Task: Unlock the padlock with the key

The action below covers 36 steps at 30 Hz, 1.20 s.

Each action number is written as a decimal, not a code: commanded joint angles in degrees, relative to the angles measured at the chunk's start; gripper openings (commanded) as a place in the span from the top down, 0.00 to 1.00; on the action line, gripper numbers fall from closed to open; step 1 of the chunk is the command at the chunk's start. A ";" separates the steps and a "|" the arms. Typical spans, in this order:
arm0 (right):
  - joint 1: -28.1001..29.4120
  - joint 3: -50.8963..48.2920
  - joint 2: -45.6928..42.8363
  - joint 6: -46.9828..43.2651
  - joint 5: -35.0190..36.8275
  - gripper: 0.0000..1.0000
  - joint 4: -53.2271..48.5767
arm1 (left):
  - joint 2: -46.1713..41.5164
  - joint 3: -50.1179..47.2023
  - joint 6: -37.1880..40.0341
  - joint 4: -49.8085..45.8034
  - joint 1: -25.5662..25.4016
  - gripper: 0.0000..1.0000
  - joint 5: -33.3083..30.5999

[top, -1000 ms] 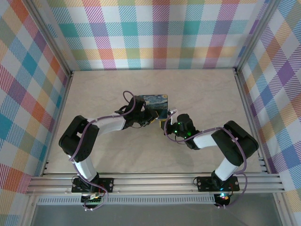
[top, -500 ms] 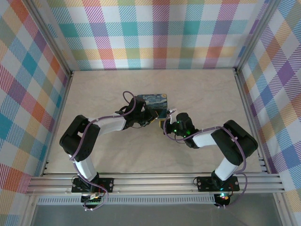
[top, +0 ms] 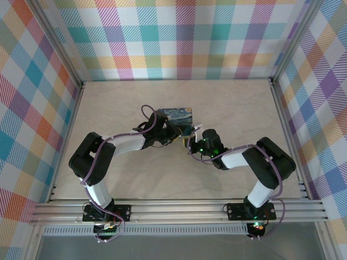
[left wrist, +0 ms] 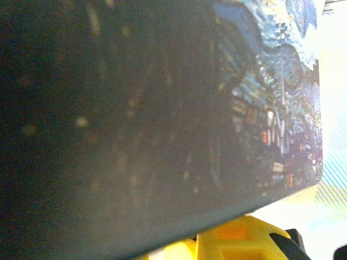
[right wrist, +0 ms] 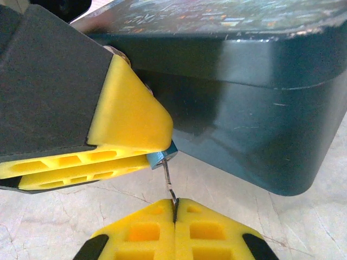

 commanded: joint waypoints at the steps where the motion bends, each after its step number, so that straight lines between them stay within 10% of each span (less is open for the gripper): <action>1: 0.60 4.95 -0.83 -1.00 -3.17 1.00 10.71 | 1.60 -1.22 -0.51 -0.74 -3.86 0.86 7.32; 36: -1.55 -6.56 -7.80 -0.20 -0.17 1.00 7.62 | -2.62 -3.09 -7.80 3.56 -1.45 0.88 3.31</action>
